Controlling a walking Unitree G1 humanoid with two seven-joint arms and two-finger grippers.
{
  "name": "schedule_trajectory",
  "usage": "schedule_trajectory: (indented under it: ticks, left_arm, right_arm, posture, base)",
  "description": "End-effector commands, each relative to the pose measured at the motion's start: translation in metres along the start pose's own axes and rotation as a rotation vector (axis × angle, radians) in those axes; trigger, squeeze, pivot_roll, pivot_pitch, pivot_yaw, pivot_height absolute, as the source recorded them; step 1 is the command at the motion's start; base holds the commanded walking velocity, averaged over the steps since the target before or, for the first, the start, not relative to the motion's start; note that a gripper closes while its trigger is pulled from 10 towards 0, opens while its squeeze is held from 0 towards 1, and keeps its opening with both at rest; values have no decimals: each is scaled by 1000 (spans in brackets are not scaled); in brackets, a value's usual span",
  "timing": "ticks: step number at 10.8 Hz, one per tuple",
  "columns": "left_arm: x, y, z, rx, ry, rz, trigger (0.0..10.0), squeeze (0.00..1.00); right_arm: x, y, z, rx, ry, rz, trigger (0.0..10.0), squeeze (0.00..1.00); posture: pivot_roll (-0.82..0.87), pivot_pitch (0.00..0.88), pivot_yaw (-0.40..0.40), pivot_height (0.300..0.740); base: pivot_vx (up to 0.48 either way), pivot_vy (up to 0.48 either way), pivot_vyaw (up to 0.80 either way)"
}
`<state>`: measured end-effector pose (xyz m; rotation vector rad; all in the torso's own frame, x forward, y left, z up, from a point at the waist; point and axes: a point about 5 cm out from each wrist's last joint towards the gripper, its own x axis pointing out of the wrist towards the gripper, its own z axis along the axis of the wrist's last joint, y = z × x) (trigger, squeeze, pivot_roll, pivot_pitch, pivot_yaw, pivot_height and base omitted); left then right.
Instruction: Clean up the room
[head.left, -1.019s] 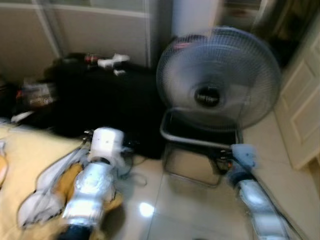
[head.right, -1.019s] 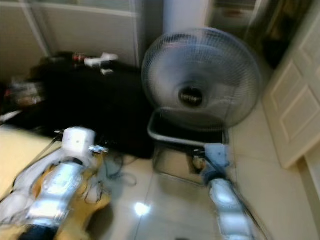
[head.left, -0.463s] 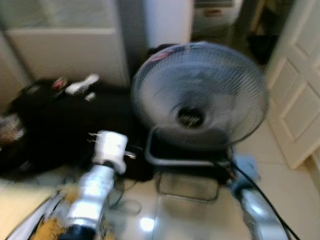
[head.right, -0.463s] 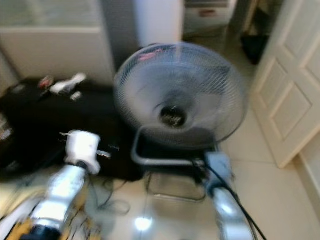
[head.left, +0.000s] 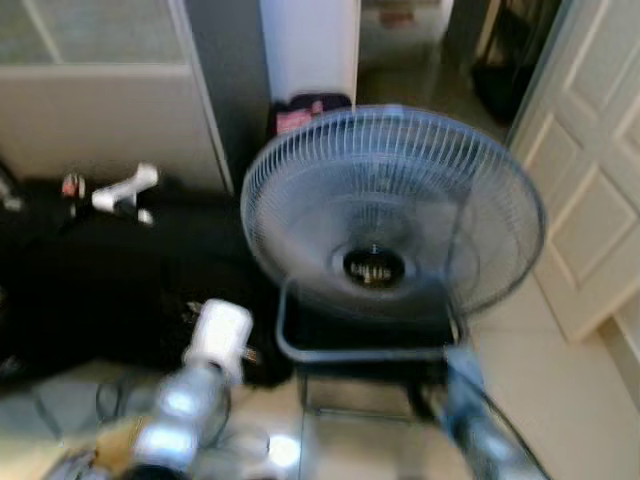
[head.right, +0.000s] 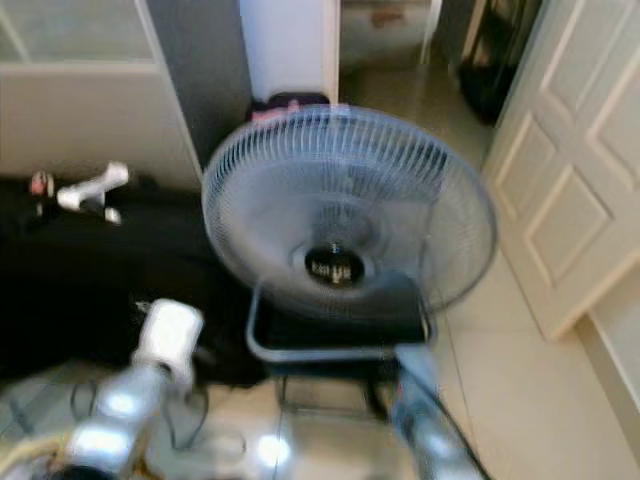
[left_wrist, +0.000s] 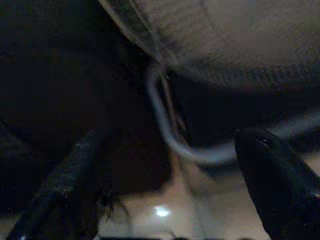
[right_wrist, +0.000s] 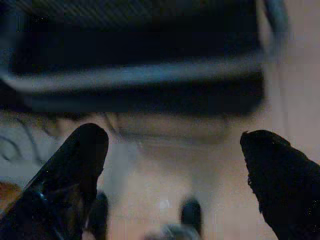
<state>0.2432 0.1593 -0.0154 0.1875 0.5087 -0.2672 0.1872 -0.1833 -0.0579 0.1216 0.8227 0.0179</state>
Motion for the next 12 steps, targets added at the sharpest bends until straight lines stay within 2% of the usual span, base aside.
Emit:
schedule_trajectory:
  ticks: [1, 2, 3, 4, 5, 7, 9, 10, 12]
  left_arm:
    - [-7, 10, -30, -9, 132, 41, 10000, 27]
    - [-14, 7, -59, -21, 261, 39, 10000, 31]
    - [-21, 5, -75, -37, 333, 40, 10000, 35]
    - [-45, -7, -114, -75, 497, 47, 10000, 35]
    - [-58, -17, -132, -76, 555, 28, 10000, 31]
    - [-66, -20, -141, -86, 587, 38, 10000, 31]
    - [-62, -22, -138, -106, 577, 53, 10000, 35]
    - [-49, -16, -126, -109, 553, 75, 10000, 35]
    - [-35, -13, -110, -90, 521, 79, 10000, 31]
  right_arm:
    - [5, 3, -3, 16, 30, -19, 10000, 0]
    - [8, 3, -19, 8, 125, -36, 10000, 0]
    - [8, 4, -30, -14, 188, -41, 10000, 0]
    - [2, 4, -58, -88, 314, -52, 10000, 0]
    - [-4, 3, -74, -77, 358, -75, 10000, 0]
    - [-12, 2, -96, -70, 433, -123, 10000, 0]
    - [-13, 6, -100, -45, 449, -138, 10000, 0]
    - [-6, 10, -88, -44, 406, -138, 10000, 0]
    - [2, 15, -73, -62, 371, -119, 10000, 0]
  posture:
    - [-15, 30, 36, 740]
    - [-12, 47, 37, 740]
    - [-11, 57, 35, 740]
    - [5, 73, 17, 740]
    - [33, 88, -2, 740]
    - [68, 86, -21, 740]
    - [81, 71, -26, 740]
    - [82, 32, -22, 740]
    - [86, 11, -18, 740]
  base:
    - [0, 0, 0]
    - [0, 0, 0]
    - [0, 0, 0]
    - [0, 0, 0]
    - [0, 0, 0]
    - [0, 0, 0]
    - [0, 0, 0]
    - [0, 0, 0]
    - [0, 0, 0]
